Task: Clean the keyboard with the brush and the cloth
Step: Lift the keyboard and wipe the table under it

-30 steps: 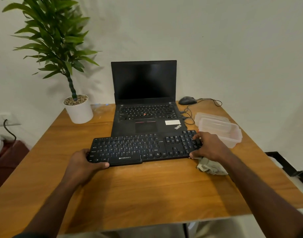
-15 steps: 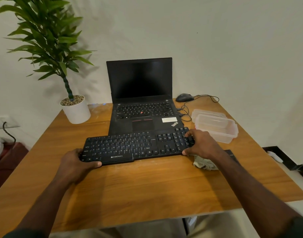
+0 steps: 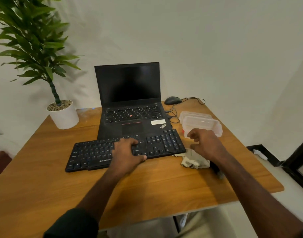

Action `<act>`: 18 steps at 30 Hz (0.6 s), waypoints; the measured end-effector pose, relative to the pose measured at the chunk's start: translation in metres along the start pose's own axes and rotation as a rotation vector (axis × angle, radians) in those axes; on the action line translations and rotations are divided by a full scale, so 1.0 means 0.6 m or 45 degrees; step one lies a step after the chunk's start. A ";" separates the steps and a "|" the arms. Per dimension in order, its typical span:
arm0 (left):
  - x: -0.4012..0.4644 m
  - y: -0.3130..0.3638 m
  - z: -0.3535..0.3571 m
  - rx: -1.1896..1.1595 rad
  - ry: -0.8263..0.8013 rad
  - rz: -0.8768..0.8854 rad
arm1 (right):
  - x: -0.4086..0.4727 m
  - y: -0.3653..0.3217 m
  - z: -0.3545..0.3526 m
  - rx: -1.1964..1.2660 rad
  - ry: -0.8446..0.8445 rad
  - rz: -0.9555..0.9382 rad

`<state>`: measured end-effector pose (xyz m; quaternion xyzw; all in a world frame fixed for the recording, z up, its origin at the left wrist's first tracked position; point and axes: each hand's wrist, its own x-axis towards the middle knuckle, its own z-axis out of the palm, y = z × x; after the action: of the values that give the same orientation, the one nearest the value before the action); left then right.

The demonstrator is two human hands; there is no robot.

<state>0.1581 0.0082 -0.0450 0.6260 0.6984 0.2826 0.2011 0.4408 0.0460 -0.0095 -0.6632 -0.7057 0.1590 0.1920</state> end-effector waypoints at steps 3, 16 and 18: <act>0.009 0.041 0.051 0.017 -0.100 0.136 | -0.016 0.034 -0.030 -0.144 -0.003 0.033; 0.076 0.118 0.109 0.205 -0.018 0.442 | 0.004 0.021 0.018 -0.631 -0.225 0.064; 0.079 0.118 0.113 0.219 -0.037 0.457 | 0.006 0.020 0.024 -0.554 -0.212 0.056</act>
<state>0.2487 0.0686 -0.0474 0.7593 0.5943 0.2439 0.1034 0.4440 0.0510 -0.0273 -0.6889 -0.7221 0.0616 -0.0180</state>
